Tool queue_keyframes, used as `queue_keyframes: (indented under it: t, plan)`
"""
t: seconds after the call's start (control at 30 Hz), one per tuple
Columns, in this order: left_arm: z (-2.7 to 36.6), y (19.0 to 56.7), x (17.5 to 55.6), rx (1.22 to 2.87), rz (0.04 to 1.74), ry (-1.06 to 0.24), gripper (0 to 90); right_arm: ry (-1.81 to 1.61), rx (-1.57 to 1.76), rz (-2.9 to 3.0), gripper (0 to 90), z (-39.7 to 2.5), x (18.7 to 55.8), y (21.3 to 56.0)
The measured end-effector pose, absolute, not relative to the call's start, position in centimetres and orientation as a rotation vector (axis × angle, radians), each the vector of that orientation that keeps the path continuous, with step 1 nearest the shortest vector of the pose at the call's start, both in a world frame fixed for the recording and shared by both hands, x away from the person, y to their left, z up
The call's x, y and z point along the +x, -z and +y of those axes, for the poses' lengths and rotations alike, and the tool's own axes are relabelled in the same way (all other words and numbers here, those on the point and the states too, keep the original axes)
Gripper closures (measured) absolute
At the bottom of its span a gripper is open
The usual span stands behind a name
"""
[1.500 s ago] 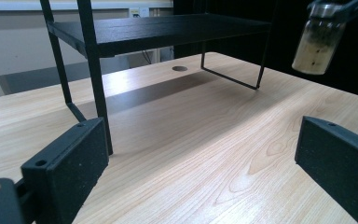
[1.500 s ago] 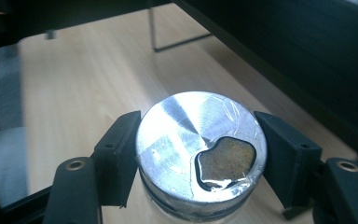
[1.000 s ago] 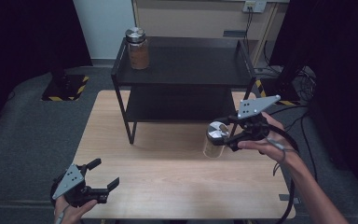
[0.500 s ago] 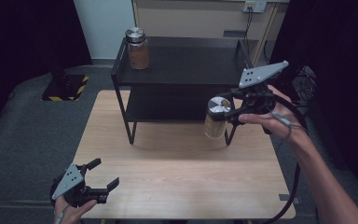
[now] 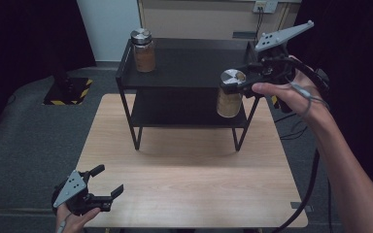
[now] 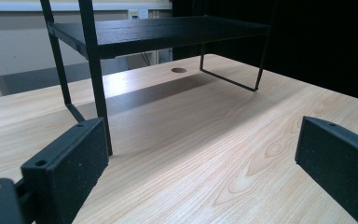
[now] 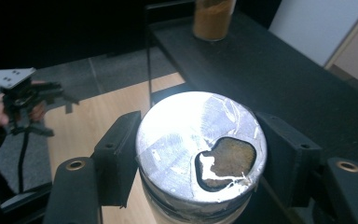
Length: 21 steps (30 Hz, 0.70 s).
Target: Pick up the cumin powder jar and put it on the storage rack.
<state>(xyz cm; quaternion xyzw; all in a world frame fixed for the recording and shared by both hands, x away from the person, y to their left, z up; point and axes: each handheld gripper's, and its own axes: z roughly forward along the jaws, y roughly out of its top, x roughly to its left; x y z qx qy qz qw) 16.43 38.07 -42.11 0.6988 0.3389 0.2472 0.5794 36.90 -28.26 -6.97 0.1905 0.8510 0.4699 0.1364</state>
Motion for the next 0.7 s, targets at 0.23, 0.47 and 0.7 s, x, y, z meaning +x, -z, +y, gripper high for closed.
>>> queue_keyframes:
  t: [0.23, 0.47, 0.7]
  plan:
    - [38.1, 42.1, 16.4, 1.633, 0.793, -0.577, 1.2, -1.335, 0.607, 2.436, 35.4, -26.9, 38.0, 6.0]
    - [38.3, 42.2, 16.3, 1.625, 0.795, -0.580, 1.2, -1.262, 0.701, 2.384, 35.4, -25.5, 39.8, 4.5]
    - [38.3, 42.1, 16.4, 1.636, 0.795, -0.580, 1.2, -1.201, 0.873, 2.278, 35.4, -24.7, 41.7, 4.0]
